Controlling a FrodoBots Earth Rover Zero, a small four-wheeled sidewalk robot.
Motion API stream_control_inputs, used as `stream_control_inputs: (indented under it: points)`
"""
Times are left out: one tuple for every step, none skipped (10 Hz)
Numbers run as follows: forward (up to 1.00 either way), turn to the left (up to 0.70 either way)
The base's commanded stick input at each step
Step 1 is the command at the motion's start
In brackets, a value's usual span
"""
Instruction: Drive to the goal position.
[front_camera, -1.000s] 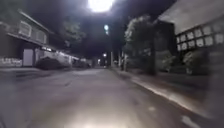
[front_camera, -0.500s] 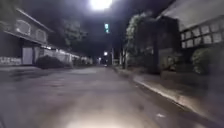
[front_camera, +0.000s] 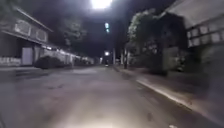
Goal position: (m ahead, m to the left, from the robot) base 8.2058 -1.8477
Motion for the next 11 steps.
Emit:
stream_control_inputs:
  points:
    - [0.50, 0.00]
    - [0.50, 0.00]
    - [0.50, 0.00]
    - [0.50, 0.00]
    - [0.50, 0.00]
    - [0.50, 0.00]
    - [0.50, 0.00]
    - [0.50, 0.00]
    - [0.50, 0.00]
    - [0.50, 0.00]
    - [0.50, 0.00]
